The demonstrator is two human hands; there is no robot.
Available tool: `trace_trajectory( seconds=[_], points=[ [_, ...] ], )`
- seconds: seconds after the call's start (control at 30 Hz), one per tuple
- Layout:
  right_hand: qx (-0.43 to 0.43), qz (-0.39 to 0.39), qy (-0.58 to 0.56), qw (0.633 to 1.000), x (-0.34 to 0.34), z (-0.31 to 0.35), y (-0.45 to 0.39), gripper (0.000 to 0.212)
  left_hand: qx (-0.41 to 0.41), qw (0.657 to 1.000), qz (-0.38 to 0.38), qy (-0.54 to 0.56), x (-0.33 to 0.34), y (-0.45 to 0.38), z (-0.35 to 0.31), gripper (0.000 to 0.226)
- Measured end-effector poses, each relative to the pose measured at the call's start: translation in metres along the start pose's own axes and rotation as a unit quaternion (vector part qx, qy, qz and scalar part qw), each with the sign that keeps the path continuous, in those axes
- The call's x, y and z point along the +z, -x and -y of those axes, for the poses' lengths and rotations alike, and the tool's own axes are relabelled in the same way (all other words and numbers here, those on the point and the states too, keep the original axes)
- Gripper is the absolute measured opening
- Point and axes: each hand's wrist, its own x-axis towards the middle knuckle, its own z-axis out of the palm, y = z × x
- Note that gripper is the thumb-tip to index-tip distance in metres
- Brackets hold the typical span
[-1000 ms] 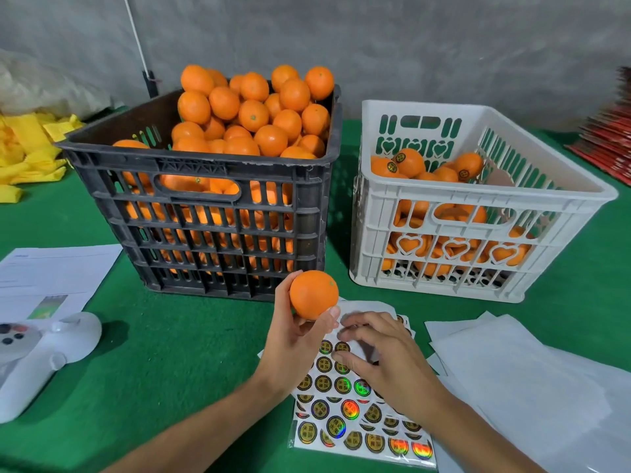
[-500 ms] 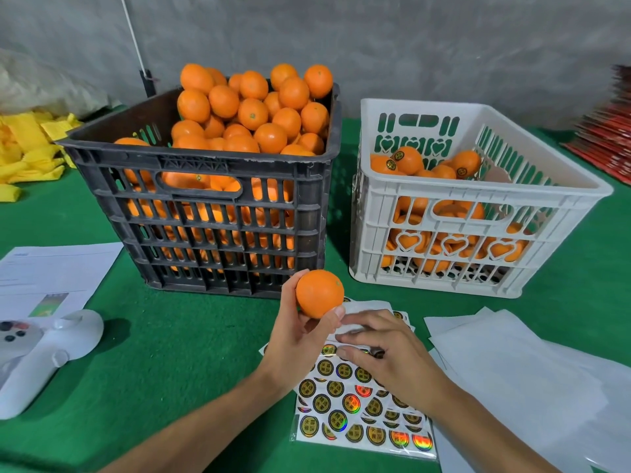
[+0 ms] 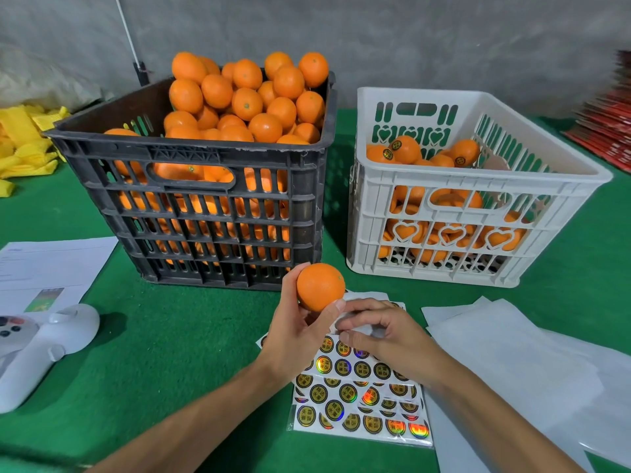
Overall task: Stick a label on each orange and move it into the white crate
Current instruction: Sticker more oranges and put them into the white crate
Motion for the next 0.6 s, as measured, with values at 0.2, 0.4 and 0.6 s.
trace_trajectory(
  seconds=[0.2, 0.4, 0.6],
  points=[
    [0.017, 0.023, -0.052, 0.998, -0.003, 0.003, -0.006, 0.017, 0.011, 1.000, 0.010, -0.018, 0.000, 0.001, 0.000, 0.080],
    [0.054, 0.039, -0.050, 0.997, -0.006, 0.013, -0.009, 0.020, 0.006, 1.000, 0.014, -0.023, 0.000, 0.001, 0.002, 0.083],
    [0.079, 0.016, -0.042, 0.996, -0.003, 0.020, -0.008, 0.017, -0.001, 0.999, 0.014, -0.032, 0.000, 0.001, 0.003, 0.084]
  ],
)
